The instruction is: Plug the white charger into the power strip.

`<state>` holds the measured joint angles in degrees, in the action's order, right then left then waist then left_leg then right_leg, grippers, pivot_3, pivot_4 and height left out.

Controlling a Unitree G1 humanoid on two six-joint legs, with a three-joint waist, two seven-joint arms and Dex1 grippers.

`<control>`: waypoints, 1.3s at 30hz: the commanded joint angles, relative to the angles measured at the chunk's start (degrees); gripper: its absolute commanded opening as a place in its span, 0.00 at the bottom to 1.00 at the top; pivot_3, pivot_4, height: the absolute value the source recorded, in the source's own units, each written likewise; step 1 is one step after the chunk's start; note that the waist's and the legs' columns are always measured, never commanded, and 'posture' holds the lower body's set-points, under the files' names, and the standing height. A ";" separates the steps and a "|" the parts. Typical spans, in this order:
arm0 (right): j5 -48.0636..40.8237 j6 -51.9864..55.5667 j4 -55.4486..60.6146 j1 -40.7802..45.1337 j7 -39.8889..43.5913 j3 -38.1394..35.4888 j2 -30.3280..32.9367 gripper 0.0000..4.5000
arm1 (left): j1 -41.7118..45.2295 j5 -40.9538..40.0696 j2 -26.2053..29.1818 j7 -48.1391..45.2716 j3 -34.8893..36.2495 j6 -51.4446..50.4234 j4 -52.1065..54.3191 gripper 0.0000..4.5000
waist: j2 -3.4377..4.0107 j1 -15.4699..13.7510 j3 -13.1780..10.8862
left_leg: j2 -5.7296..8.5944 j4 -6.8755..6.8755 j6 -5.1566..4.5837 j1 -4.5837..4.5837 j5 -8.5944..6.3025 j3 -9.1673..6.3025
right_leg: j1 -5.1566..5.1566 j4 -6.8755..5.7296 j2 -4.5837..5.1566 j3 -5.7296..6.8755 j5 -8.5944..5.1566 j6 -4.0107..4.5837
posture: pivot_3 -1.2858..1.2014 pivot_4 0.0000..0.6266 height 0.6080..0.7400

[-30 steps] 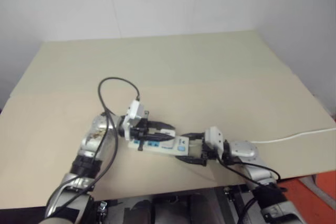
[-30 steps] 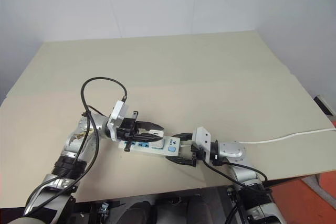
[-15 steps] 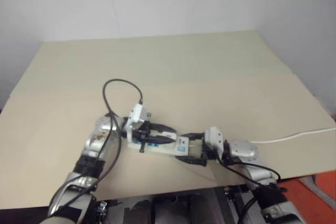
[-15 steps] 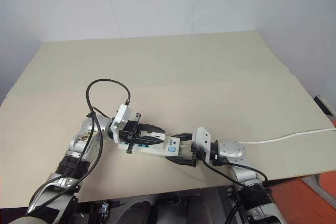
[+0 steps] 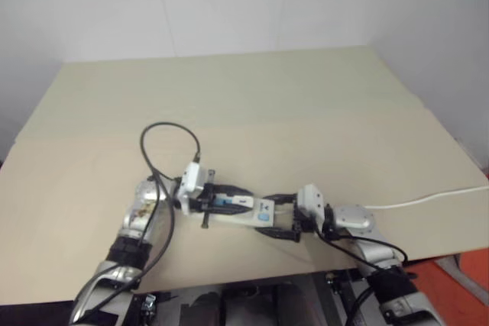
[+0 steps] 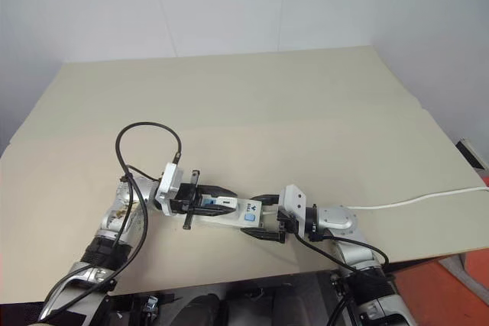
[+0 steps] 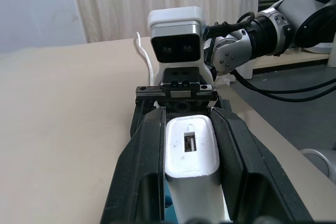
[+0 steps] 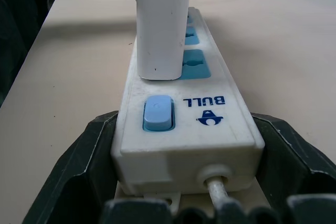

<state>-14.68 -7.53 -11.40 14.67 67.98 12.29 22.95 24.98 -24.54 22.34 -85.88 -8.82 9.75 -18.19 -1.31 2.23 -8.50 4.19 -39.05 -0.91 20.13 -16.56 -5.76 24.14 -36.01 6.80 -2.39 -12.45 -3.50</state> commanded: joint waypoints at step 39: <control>0.64 -2.58 -1.04 -1.07 0.87 1.11 0.32 0.76 | -2.48 3.06 8.00 7.65 6.47 5.78 9.04 1.00 | 0.11 0.02 0.56 | -0.25 0.21 -0.01 -0.82 -0.30 -0.01 | -0.83 0.35 -0.30 -0.05 -0.03 0.01 | 0.52 0.24 1.00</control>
<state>-14.74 -8.60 -12.23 14.21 68.18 12.86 23.13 22.08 -20.41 28.58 -79.28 -4.69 15.99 -12.90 -1.20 2.25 -7.94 3.94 -38.83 -0.91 19.31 -16.87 -5.77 23.32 -35.65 6.50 -2.43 -12.48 -3.49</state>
